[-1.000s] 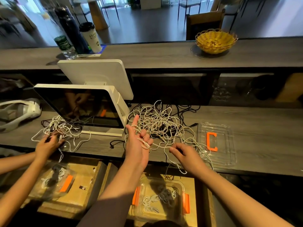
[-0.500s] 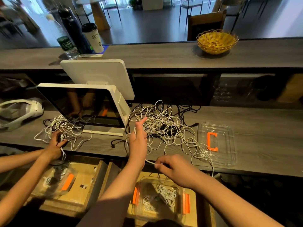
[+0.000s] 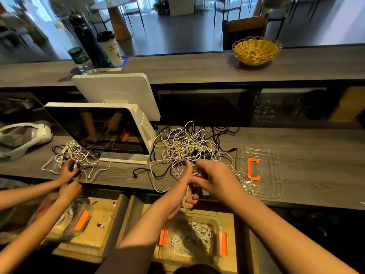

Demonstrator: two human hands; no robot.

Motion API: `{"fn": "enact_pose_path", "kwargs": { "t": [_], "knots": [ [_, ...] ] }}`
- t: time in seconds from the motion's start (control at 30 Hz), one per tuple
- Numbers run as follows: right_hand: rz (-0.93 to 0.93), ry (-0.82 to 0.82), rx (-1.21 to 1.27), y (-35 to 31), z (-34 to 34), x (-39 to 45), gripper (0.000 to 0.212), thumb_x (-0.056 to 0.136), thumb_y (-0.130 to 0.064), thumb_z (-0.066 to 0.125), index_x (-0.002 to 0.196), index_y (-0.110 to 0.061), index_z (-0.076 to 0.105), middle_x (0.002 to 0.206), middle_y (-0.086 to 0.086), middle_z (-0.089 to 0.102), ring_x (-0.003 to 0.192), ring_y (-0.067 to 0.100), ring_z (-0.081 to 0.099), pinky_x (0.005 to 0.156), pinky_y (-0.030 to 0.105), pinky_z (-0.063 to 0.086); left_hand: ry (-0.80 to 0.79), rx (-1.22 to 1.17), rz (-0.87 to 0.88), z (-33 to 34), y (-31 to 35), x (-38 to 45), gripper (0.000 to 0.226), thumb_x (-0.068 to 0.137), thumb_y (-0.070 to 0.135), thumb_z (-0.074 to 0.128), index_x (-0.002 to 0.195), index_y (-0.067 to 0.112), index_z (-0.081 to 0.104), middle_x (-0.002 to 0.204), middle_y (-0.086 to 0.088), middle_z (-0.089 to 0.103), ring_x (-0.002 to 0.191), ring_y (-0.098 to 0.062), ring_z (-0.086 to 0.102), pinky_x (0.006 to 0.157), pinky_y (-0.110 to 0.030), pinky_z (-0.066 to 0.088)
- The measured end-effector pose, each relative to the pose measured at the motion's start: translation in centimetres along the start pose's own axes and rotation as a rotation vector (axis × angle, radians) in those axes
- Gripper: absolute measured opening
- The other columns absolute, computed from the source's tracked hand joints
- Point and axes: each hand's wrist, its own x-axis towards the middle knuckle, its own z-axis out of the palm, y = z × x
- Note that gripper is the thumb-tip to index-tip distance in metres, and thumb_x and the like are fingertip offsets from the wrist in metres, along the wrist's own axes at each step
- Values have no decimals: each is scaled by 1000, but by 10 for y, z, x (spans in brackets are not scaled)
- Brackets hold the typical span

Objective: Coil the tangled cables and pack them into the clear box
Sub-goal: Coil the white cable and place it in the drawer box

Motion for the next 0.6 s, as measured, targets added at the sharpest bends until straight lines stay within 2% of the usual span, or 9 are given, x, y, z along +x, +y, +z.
{"fn": "enact_pose_path", "kwargs": {
  "t": [0.03,0.07,0.13,0.2,0.27,0.3,0.43,0.53,0.6],
  "knots": [
    [5,12,-35,2,-2,2,21,88,-40,66,96,-21,62,81,-11,60,77,11,58,75,36,54,54,91,18,1,11,-28,77,78,91,33,122,33,55,61,7,46,52,-5,28,45,-15,19],
    [11,20,-55,4,-4,4,21,88,-39,66,97,-20,62,79,-13,57,75,8,56,74,32,54,137,80,76,1,7,-5,78,74,92,42,121,32,54,61,9,46,53,-5,27,46,-15,19],
    [33,23,-18,9,-6,4,25,86,-43,68,97,-21,63,71,-16,50,67,-1,48,67,24,47,193,174,6,-1,10,-10,67,68,88,56,93,25,55,61,11,46,54,-6,32,49,-18,25],
    [44,25,51,14,-6,3,25,86,-43,69,96,-21,65,69,-16,49,65,-5,44,64,23,41,176,307,4,2,7,-10,52,80,76,57,81,24,56,61,12,49,57,-7,39,54,-22,33],
    [31,45,96,18,-5,0,18,90,-39,67,97,-22,67,74,-18,54,70,-5,49,66,22,41,182,319,16,1,4,-10,47,96,61,48,98,20,69,63,11,49,59,-7,41,56,-23,35],
    [29,60,112,19,-5,-1,16,92,-37,65,98,-23,68,78,-20,56,74,-5,52,68,21,42,187,332,26,0,5,-14,44,101,57,42,107,25,72,63,11,47,58,-6,40,56,-22,34],
    [142,78,227,28,-4,-9,16,91,-36,67,94,-21,69,82,-9,65,76,6,60,69,26,51,271,297,100,7,8,-15,46,103,55,32,109,36,74,64,8,44,58,-7,38,59,-24,34],
    [217,69,322,36,-1,-15,15,91,-37,66,89,-23,68,78,2,66,70,20,60,65,36,52,422,212,217,10,4,-10,43,104,52,30,113,43,71,68,4,54,62,-9,49,67,-25,44],
    [238,58,351,39,2,-18,13,93,-36,63,89,-24,68,77,1,66,69,19,59,63,36,50,551,111,279,13,3,-8,42,104,49,32,118,39,69,70,3,58,62,-10,53,67,-27,48]
  ]
}}
